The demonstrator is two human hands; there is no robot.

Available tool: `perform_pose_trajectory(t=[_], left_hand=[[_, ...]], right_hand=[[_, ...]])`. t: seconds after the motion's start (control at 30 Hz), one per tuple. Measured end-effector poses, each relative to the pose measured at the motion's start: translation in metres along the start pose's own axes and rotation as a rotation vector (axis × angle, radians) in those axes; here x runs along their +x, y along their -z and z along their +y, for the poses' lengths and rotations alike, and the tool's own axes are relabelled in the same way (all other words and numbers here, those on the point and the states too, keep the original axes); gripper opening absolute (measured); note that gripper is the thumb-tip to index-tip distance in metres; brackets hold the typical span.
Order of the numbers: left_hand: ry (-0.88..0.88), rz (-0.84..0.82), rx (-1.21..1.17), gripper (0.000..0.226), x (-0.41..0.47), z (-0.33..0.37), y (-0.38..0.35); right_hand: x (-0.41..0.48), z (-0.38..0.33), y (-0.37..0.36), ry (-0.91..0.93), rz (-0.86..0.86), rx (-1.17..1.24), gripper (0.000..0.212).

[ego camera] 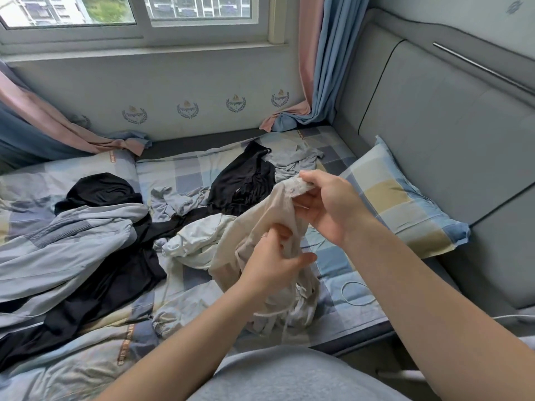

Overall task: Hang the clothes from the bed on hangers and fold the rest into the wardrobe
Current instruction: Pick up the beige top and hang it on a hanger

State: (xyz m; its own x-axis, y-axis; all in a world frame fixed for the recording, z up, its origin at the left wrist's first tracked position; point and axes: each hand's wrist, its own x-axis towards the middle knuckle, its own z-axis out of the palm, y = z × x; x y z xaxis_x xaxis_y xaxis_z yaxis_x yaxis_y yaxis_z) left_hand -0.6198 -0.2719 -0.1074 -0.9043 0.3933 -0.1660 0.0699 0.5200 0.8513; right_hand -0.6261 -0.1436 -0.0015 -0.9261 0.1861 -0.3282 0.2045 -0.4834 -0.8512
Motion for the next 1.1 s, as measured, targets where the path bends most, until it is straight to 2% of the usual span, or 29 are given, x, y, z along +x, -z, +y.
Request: perform_pose_trajectory(t=[0.07,0.13,0.17,0.27,0.5,0.67,0.83,0.9,1.0,1.1], left_hand=[[0.04,0.008,0.046,0.04,0.001,-0.005,-0.004],[0.034,0.045,0.054,0.012,0.001,-0.01,-0.004],[0.023,0.067,0.038,0.008,0.002,-0.013,-0.003],[0.02,0.107,-0.096,0.024,0.004,-0.019,0.008],[0.033,0.307,-0.542,0.023,0.015,0.005,0.072],[0.013,0.142,-0.837,0.03,0.011,0.028,0.097],[-0.019,0.036,-0.858,0.026,0.003,0.049,0.104],[-0.02,-0.001,-0.872,0.021,0.0,0.054,0.103],[-0.03,-0.037,-0.908,0.021,-0.004,0.057,0.104],[-0.027,0.007,-0.918,0.023,-0.004,0.056,0.11]], right_hand=[[-0.002,-0.003,-0.003,0.004,-0.016,0.046,0.023],[-0.001,-0.004,-0.003,0.018,-0.014,0.062,0.019],[-0.001,-0.004,-0.003,0.028,0.004,0.069,0.017],[0.003,-0.003,0.003,0.046,0.062,0.122,0.011],[0.006,0.014,0.034,-0.043,0.058,-0.088,0.013],[-0.001,0.039,0.036,-0.026,-0.057,-0.372,0.008],[-0.008,0.08,0.028,0.032,-0.35,-0.764,0.05],[-0.005,0.099,0.026,0.044,-0.375,-0.853,0.043],[0.008,0.125,0.034,0.005,-0.302,-0.981,0.028],[0.019,0.14,0.054,-0.047,-0.227,-0.988,0.019]])
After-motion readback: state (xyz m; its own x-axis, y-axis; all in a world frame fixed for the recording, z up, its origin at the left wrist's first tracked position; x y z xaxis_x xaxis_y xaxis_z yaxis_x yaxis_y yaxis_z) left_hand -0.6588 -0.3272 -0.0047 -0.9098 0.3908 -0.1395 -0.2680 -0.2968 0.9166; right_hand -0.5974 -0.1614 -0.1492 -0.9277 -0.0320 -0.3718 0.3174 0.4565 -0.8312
